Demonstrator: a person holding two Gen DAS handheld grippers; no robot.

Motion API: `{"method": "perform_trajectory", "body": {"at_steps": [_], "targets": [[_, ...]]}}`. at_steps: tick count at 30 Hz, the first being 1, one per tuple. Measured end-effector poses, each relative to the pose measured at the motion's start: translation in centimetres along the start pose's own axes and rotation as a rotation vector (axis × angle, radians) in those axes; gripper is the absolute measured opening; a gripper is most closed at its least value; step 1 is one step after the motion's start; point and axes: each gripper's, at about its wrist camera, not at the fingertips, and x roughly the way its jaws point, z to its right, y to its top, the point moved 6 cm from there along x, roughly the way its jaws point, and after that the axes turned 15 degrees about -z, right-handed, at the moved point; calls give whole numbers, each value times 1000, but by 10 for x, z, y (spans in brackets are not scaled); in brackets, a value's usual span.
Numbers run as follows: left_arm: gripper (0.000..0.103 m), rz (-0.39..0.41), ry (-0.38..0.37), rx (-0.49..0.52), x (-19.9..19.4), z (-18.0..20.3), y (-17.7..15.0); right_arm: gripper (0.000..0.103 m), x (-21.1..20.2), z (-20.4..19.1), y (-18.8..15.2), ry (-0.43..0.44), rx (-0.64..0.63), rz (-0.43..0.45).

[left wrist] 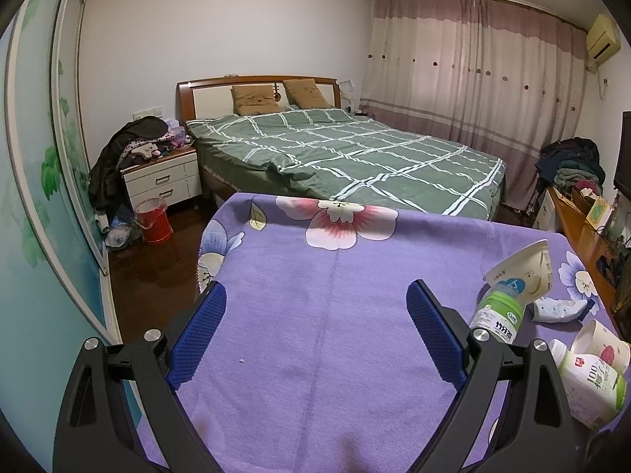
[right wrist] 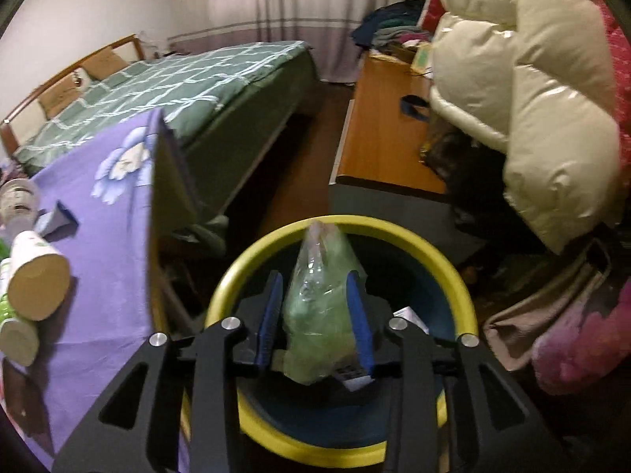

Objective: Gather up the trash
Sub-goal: 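Carry the green plastic bag to the yellow bin and open the right gripper, then lower the left gripper onto the white pill bottle and grasp it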

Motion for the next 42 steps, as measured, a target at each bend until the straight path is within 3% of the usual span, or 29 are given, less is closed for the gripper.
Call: {"method": "perform_trajectory", "body": {"at_steps": [5, 8, 10, 14, 18, 22, 28, 32, 38, 42], "targets": [[92, 1, -1, 8, -2, 3, -1, 34, -18, -11, 10, 67, 34, 80], [92, -2, 0, 15, -1, 5, -2, 46, -34, -37, 27, 129, 42, 168], [92, -3, 0, 17, 0, 6, -2, 47, -40, -55, 39, 155, 41, 219], [92, 7, -1, 10, -3, 5, -2, 48, -39, -100, 50, 131, -8, 281], [92, -27, -7, 20, -3, 6, -9, 48, -21, -130, 45, 121, -79, 242], [92, -53, -51, 47, -24, 12, -26, 49, -22, -137, 39, 108, -116, 258], [92, -139, -178, 93, -66, 31, -73, 51, -19, -137, 34, 128, -126, 243], [92, -191, -215, 162, -80, 54, -107, 51, -20, -132, 35, 141, -104, 247], [91, -271, -208, 224, -66, 73, -134, 52, -20, -131, 35, 148, -111, 245], [79, -317, -206, 255, -51, 79, -139, 53, -19, -133, 36, 144, -117, 239]]}}
